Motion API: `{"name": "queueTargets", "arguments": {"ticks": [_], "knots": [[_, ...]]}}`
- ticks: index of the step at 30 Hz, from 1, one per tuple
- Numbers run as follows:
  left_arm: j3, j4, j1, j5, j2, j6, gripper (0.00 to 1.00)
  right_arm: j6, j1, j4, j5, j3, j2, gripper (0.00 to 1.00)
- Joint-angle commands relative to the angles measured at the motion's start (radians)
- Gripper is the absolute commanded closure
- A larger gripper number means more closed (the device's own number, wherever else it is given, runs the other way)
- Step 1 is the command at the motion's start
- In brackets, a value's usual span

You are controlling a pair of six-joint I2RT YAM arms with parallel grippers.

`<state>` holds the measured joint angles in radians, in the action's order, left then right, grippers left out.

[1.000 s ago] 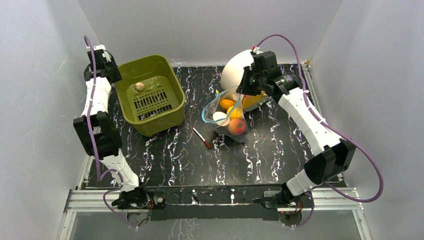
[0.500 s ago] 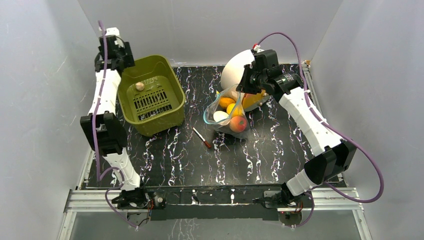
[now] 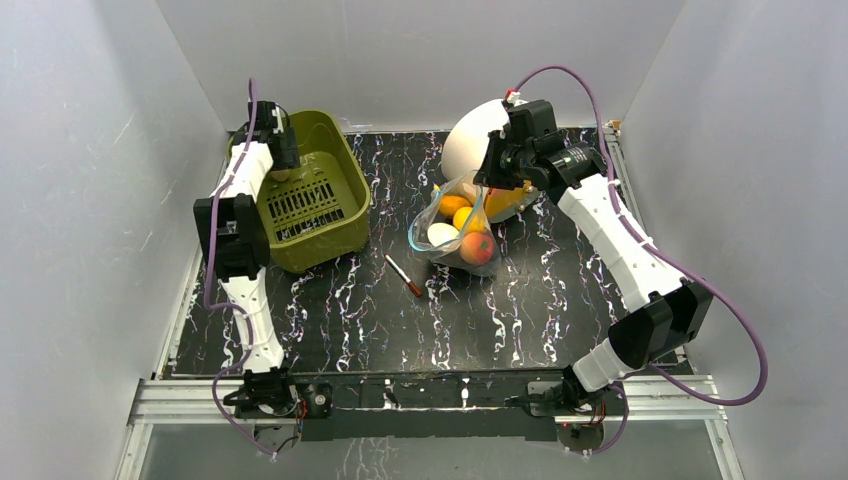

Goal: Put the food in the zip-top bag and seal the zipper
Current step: Pick up the fake vegetable from the bin.

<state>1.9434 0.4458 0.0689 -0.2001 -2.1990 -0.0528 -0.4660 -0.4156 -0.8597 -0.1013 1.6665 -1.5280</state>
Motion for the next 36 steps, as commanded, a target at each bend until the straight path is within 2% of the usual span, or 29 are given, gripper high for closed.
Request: {"name": "queueTargets", "arguments": {"ticks": [1,9,21,32,36], "knots": [[0.060,0.007,0.005,-0.021,-0.015,0.006,0.31,0.017,0.011,0.058,0.020,0.065,0.023,1.00],[0.137,-0.015,0.006,-0.018,-0.109,0.037,0.31,0.011,0.012,0.050,0.016,0.079,0.011,1.00],[0.150,-0.023,0.015,-0.038,-0.156,0.039,0.35,0.009,0.013,0.042,0.021,0.096,-0.007,1.00],[0.156,-0.012,0.024,-0.028,-0.174,0.031,0.49,0.006,0.014,0.041,0.022,0.102,-0.015,1.00],[0.149,-0.010,0.025,-0.017,-0.167,0.027,0.62,0.003,0.014,0.042,0.016,0.108,-0.019,1.00]]}}
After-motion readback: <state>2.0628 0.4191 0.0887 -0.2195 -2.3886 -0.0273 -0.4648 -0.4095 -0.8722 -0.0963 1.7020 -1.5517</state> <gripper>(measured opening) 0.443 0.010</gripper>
